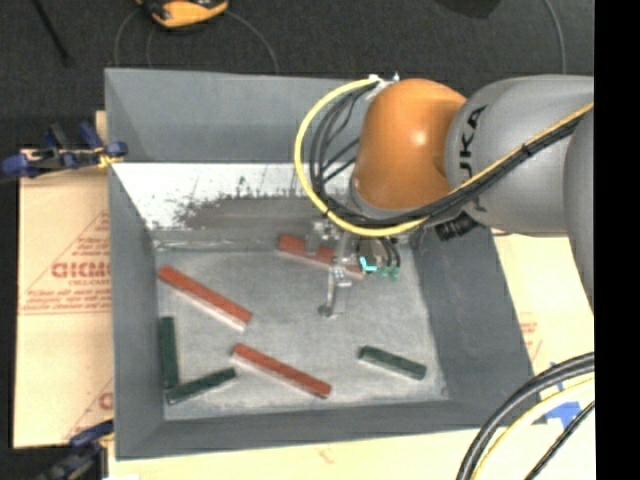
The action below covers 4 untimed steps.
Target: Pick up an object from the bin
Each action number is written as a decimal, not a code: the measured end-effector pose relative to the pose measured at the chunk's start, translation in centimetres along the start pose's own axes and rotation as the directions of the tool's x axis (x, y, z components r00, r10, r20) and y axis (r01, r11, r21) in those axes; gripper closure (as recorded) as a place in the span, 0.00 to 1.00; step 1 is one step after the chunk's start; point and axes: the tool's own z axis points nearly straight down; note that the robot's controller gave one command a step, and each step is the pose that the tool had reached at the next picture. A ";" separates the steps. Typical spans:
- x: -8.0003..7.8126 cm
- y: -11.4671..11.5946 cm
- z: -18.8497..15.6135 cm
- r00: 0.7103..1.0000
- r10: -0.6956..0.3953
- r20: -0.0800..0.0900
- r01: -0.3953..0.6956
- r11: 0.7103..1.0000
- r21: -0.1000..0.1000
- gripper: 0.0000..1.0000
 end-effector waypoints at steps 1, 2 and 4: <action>-0.2 0.0 -0.5 1.000 0.001 0.008 -0.001 1.000 -0.001 0.00; -2.2 -2.2 -1.5 0.996 -0.090 0.003 0.090 0.996 0.000 0.00; -4.4 -7.0 6.1 0.985 -0.172 0.012 0.172 0.985 0.004 0.00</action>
Offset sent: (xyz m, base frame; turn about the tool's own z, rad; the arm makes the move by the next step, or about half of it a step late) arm 0.0575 -0.0689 0.0329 -0.2126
